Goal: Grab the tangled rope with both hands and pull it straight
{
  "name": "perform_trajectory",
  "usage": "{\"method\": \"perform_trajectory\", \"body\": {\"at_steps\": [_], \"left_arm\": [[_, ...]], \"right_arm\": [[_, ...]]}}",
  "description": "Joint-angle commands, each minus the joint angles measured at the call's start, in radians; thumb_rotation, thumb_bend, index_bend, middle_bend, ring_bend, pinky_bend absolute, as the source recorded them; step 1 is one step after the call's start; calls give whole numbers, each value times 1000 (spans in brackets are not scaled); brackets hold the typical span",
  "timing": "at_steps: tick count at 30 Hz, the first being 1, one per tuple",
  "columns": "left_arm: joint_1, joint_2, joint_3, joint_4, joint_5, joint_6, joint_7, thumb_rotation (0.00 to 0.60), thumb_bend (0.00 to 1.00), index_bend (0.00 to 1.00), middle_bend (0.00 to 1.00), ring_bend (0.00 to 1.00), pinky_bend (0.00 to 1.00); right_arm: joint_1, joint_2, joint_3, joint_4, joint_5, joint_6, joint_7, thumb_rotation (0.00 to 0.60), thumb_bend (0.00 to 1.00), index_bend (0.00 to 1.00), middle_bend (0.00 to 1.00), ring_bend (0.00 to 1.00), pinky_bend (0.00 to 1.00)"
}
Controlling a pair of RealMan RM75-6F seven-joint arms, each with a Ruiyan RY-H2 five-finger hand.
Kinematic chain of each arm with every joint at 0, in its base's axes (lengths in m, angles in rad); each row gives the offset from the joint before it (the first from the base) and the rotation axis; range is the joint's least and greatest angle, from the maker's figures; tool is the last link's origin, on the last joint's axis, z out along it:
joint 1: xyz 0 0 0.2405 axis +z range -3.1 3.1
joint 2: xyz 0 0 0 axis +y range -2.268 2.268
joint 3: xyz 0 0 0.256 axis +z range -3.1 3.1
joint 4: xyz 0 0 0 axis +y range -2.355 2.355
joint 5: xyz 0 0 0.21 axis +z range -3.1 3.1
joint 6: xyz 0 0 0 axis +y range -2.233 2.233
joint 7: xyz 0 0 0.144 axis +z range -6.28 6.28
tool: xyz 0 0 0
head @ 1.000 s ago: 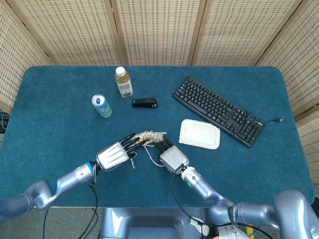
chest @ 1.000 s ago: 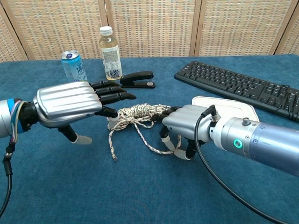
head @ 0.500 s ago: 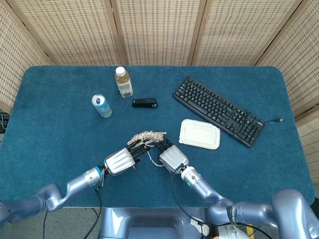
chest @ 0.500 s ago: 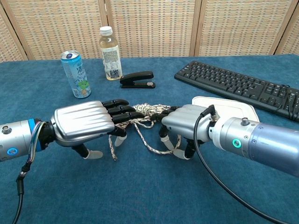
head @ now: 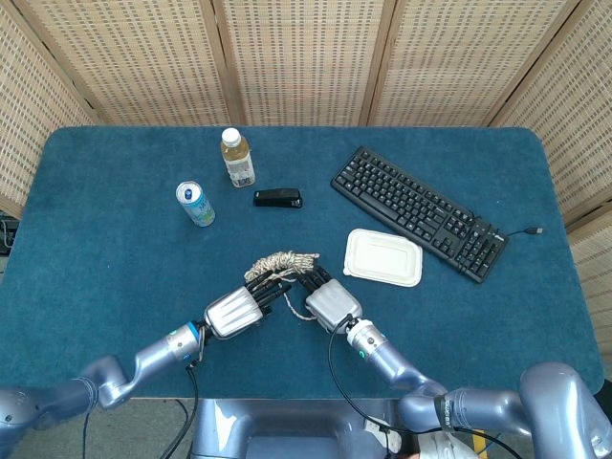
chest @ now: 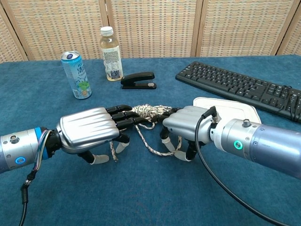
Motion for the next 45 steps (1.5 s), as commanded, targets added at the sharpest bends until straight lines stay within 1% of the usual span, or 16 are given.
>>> {"method": "perform_trajectory", "body": {"at_steps": [1, 6, 9, 17, 23, 32, 37, 40, 45], "left_arm": [[-1, -9, 3, 7, -6, 4, -6, 600, 308, 546, 0, 0, 0], [-3, -23, 12, 23, -11, 7, -8, 600, 318, 568, 0, 0, 0], [-4, -29, 17, 31, -11, 13, -9, 600, 348, 591, 0, 0, 0], [-6, -39, 27, 46, -24, 13, -5, 600, 373, 596, 0, 0, 0], [-8, -48, 34, 55, -27, 23, -8, 600, 408, 640, 0, 0, 0], [-9, -47, 38, 58, -35, 34, -8, 600, 415, 690, 0, 0, 0], [-3, -26, 32, 47, -44, 64, -14, 600, 441, 716, 0, 0, 0], [10, 1, 23, 30, -56, 95, -23, 600, 469, 742, 0, 0, 0], [37, 75, 19, -1, -71, 149, -41, 600, 483, 777, 0, 0, 0]], "right_arm": [[1, 0, -1, 1, 0, 1, 1, 600, 434, 640, 0, 0, 0], [3, -2, -3, 2, 1, 2, 4, 600, 434, 640, 0, 0, 0], [4, -2, -4, 3, 1, 2, 6, 600, 434, 641, 0, 0, 0], [5, -1, -8, 6, 1, 4, 12, 600, 434, 641, 0, 0, 0], [5, 0, -10, 7, 1, 6, 16, 600, 434, 642, 0, 0, 0], [5, 4, -10, 3, -1, 9, 21, 600, 434, 644, 0, 0, 0], [3, 14, -10, -3, -7, 20, 22, 600, 434, 647, 0, 0, 0], [2, 27, -11, -14, -16, 29, 18, 600, 434, 648, 0, 0, 0], [-2, 61, -5, -45, -23, 50, 10, 600, 434, 649, 0, 0, 0]]}}
